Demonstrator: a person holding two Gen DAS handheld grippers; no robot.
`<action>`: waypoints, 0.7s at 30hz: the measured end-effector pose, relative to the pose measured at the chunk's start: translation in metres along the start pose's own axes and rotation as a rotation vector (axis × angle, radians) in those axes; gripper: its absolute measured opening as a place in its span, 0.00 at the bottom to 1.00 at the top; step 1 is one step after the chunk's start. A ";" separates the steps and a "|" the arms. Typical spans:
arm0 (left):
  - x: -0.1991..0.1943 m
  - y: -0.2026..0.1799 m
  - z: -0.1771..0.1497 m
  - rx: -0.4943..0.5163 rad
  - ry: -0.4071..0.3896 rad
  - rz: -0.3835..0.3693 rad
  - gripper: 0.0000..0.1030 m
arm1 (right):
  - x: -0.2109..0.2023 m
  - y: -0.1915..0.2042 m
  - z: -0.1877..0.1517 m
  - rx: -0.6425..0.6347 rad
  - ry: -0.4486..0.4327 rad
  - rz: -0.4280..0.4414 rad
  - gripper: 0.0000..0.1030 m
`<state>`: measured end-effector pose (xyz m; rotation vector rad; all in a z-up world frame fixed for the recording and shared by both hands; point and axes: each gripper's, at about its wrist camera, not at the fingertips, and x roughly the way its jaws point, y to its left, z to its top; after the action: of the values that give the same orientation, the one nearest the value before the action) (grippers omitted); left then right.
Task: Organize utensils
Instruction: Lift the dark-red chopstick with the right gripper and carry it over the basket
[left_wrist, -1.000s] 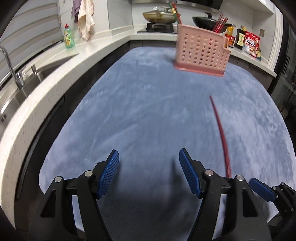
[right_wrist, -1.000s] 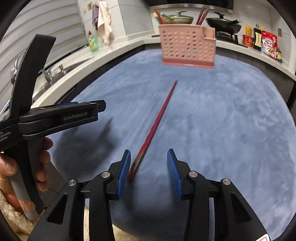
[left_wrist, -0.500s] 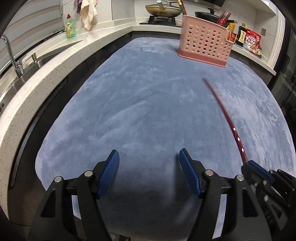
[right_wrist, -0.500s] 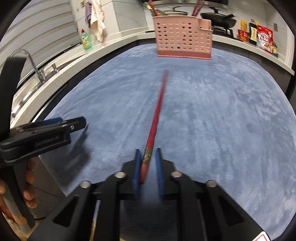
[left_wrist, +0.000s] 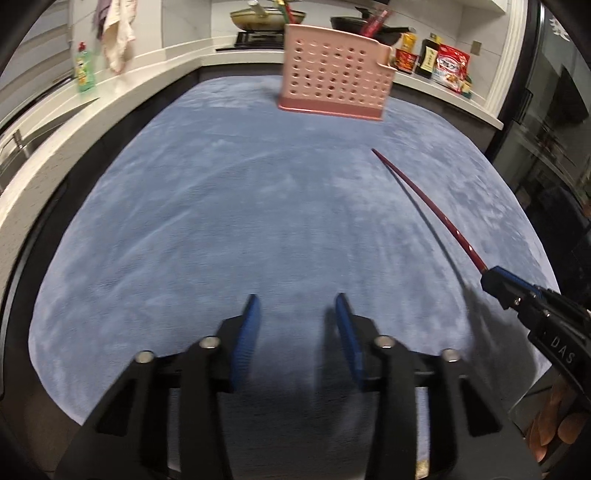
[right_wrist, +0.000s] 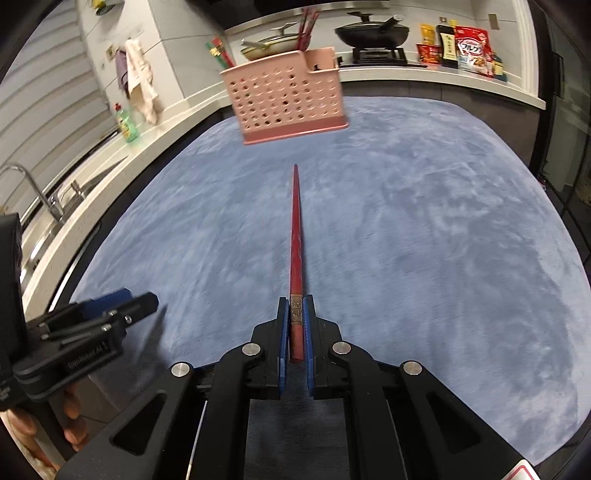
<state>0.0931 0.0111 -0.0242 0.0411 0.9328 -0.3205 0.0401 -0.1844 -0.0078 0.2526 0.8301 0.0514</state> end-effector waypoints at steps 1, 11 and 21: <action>0.001 -0.001 0.001 0.001 0.005 -0.011 0.27 | -0.001 -0.001 0.001 -0.001 -0.003 0.000 0.07; -0.009 -0.014 0.011 0.021 0.001 -0.056 0.06 | -0.020 -0.004 0.011 0.012 -0.035 0.028 0.07; -0.025 -0.033 0.033 0.050 0.000 -0.059 0.06 | -0.047 -0.004 0.041 0.010 -0.103 0.058 0.07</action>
<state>0.0959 -0.0200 0.0189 0.0596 0.9275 -0.3982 0.0379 -0.2028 0.0518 0.2863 0.7208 0.0875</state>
